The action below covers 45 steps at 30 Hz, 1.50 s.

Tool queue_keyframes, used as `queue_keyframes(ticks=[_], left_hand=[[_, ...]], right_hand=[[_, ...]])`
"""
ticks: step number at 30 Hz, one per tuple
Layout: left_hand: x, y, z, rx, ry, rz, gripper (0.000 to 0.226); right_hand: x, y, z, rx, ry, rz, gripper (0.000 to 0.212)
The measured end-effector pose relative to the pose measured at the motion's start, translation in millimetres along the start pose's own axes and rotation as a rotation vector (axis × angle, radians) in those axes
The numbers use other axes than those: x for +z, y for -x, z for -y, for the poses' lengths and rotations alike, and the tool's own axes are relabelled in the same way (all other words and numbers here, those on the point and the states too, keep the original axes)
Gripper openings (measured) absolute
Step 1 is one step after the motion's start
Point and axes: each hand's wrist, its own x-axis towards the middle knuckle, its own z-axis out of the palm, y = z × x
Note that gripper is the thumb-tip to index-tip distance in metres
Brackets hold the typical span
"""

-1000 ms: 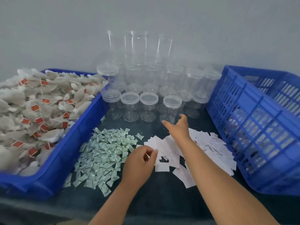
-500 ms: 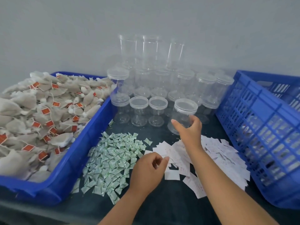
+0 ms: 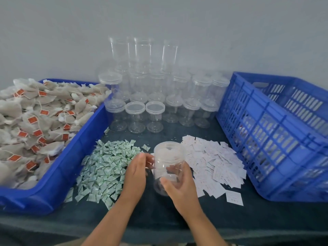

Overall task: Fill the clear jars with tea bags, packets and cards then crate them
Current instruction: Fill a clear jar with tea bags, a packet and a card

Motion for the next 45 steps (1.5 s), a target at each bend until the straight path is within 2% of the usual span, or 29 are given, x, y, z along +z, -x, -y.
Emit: queue_keyframes(ticks=[2, 4, 7, 9, 11, 14, 19, 21, 23, 26, 28, 31, 34, 35, 38, 41, 43, 45], left_hand=[[-9.0, 0.5, -19.7, 0.084, 0.038, -0.011, 0.047], [-22.3, -5.0, -44.0, 0.221, -0.005, 0.146, 0.05], [-32.3, -8.4, -79.2, 0.353, -0.418, 0.543, 0.064], [-27.5, -1.2, -88.7, 0.47, -0.721, 0.62, 0.059], [-21.4, 10.1, -91.1, 0.537, -0.831, 0.58, 0.053], [-15.2, 24.3, -88.7, 0.531, -0.821, 0.445, 0.038], [-0.2, 39.4, -82.8, 0.325, -0.716, 0.132, 0.034], [1.8, 41.7, -84.8, 0.202, -0.731, 0.076, 0.036], [-5.9, 41.4, -86.4, 0.132, -0.807, 0.169, 0.046], [-24.8, 37.4, -95.7, 0.185, -1.023, 0.409, 0.08], [-33.0, 32.8, -104.5, 0.182, -1.031, 0.404, 0.081], [-39.0, 27.4, -110.8, 0.125, -0.781, 0.231, 0.055], [-44.0, 17.1, -104.2, -0.114, -0.218, 0.052, 0.029], [-44.6, 14.2, -98.7, -0.156, -0.173, 0.029, 0.027], [-42.9, 9.8, -64.8, -0.188, -0.435, 0.033, 0.028], [-38.8, 6.0, -24.5, -0.25, -0.664, 0.06, 0.013], [-32.9, 7.4, -6.1, -0.214, -0.782, 0.099, 0.022], [-26.3, 10.2, 7.5, -0.099, -0.944, 0.108, 0.035]], right_hand=[[0.8, 1.3, -0.9, 0.012, 0.037, 0.067, 0.056], [2.6, 3.4, -0.2, 0.029, 0.041, 0.158, 0.063], [3.8, 5.9, -2.1, -0.011, 0.083, 0.259, 0.066], [3.1, 5.1, 0.9, -0.043, 0.113, 0.251, 0.078], [1.2, 2.0, 3.9, -0.072, 0.129, 0.241, 0.089], [1.8, 1.5, 2.7, -0.135, 0.174, 0.219, 0.076], [7.5, 8.3, 2.1, -0.151, 0.339, 0.093, 0.076], [9.2, 10.1, 2.5, -0.183, 0.404, 0.031, 0.079], [10.0, 11.6, 2.8, -0.207, 0.389, 0.016, 0.08], [8.5, 13.1, 0.1, -0.22, 0.341, 0.043, 0.083], [7.8, 13.9, 1.8, -0.211, 0.338, 0.041, 0.087], [6.6, 11.8, 6.4, -0.218, 0.264, -0.052, 0.091], [1.7, 8.8, 8.2, -0.113, 0.06, -0.128, 0.085], [-0.4, 8.5, 7.0, -0.078, -0.008, -0.141, 0.081], [-5.7, 7.8, 2.9, -0.006, -0.157, -0.17, 0.073], [-6.2, 5.9, 2.2, 0.023, -0.208, -0.2, 0.071], [-4.9, 5.0, 1.8, 0.027, -0.219, -0.214, 0.071], [-4.3, 4.2, -0.1, 0.028, -0.223, -0.207, 0.069]])
